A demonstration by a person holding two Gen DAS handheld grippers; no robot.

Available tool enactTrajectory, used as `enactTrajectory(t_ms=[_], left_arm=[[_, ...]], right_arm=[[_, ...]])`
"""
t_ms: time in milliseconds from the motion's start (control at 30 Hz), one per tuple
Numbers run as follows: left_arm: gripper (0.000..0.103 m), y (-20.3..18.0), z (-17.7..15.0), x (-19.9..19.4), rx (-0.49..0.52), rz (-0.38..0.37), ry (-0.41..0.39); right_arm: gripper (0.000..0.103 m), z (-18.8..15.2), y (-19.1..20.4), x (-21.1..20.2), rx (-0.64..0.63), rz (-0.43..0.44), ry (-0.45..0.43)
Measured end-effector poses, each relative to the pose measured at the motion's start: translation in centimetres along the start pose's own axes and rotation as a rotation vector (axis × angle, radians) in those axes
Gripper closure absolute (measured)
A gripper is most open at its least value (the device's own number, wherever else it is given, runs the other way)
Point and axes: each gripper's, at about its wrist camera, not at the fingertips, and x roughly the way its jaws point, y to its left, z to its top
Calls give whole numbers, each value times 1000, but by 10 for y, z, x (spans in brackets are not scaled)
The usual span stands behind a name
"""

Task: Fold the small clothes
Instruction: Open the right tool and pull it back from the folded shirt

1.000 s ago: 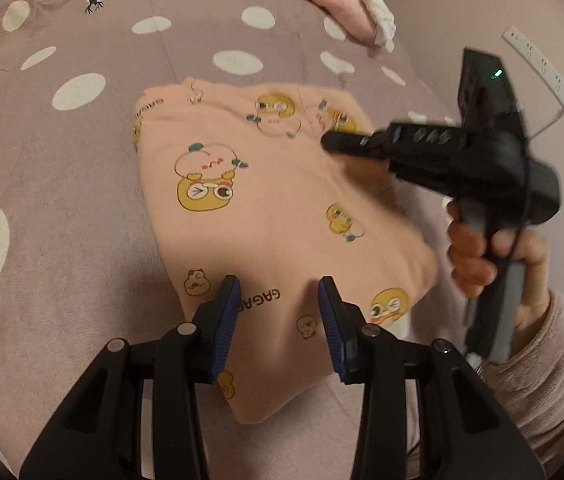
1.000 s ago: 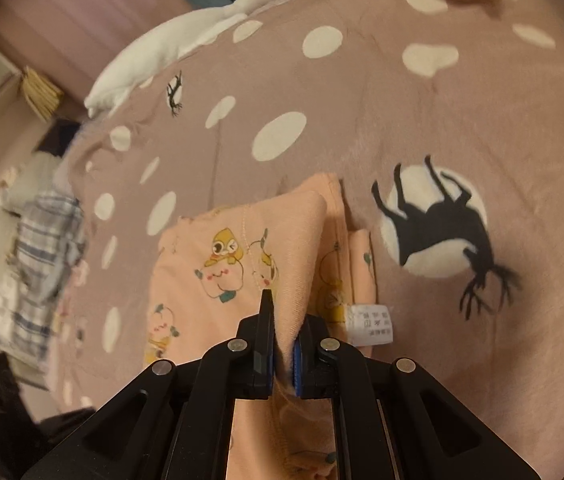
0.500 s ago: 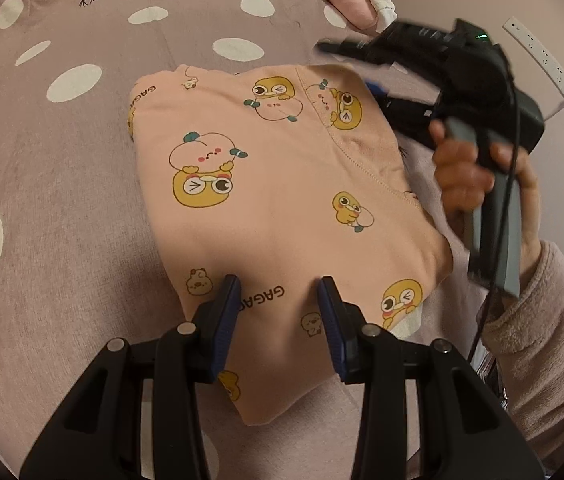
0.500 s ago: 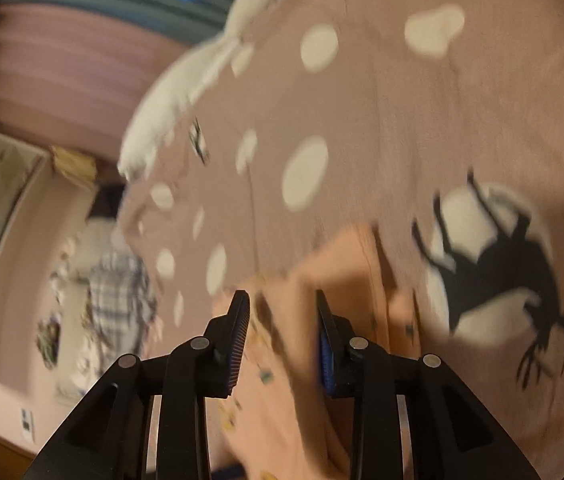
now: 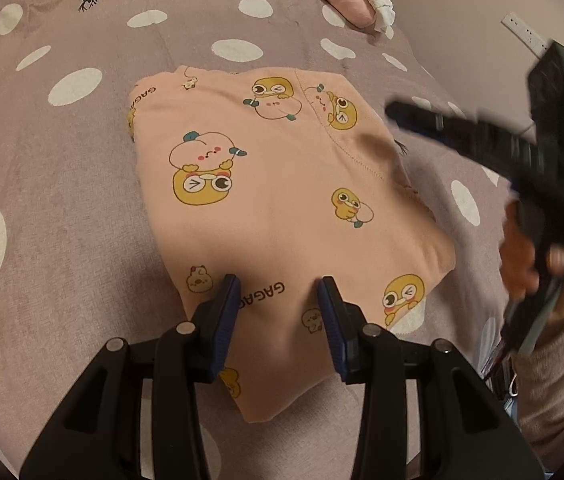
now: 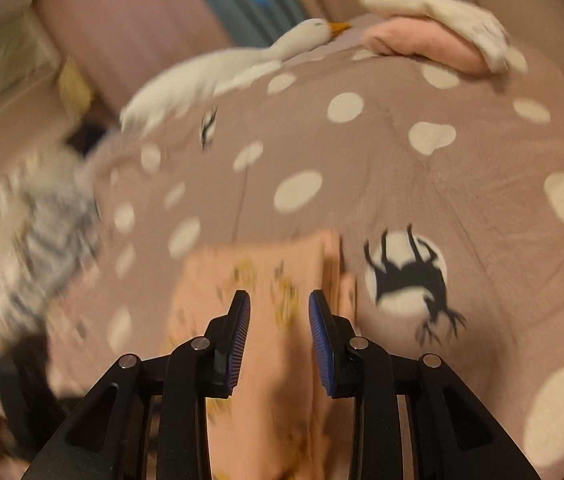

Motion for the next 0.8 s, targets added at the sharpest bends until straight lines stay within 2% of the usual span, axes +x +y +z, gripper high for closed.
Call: enactTrajectory(t_ms=[100, 267, 433, 500, 600, 800], left_arm=[[63, -2, -2, -1, 8, 20, -6], [63, -2, -7, -3, 11, 41, -19], [63, -2, -13, -4, 23, 58, -23], [63, -3, -15, -4, 31, 63, -24], [63, -3, -21, -5, 42, 72, -26], [63, -1, -31, -9, 47, 87, -20]], right_arm=[[72, -16, 13, 3, -99, -55, 17], [76, -39, 21, -1, -154, -88, 17], [78, -59, 21, 7, -190, -168, 100], [78, -68, 16, 10, -170, -170, 150], [78, -79, 17, 6, -167, -165, 172], [78, -79, 23, -11, -168, -152, 159]])
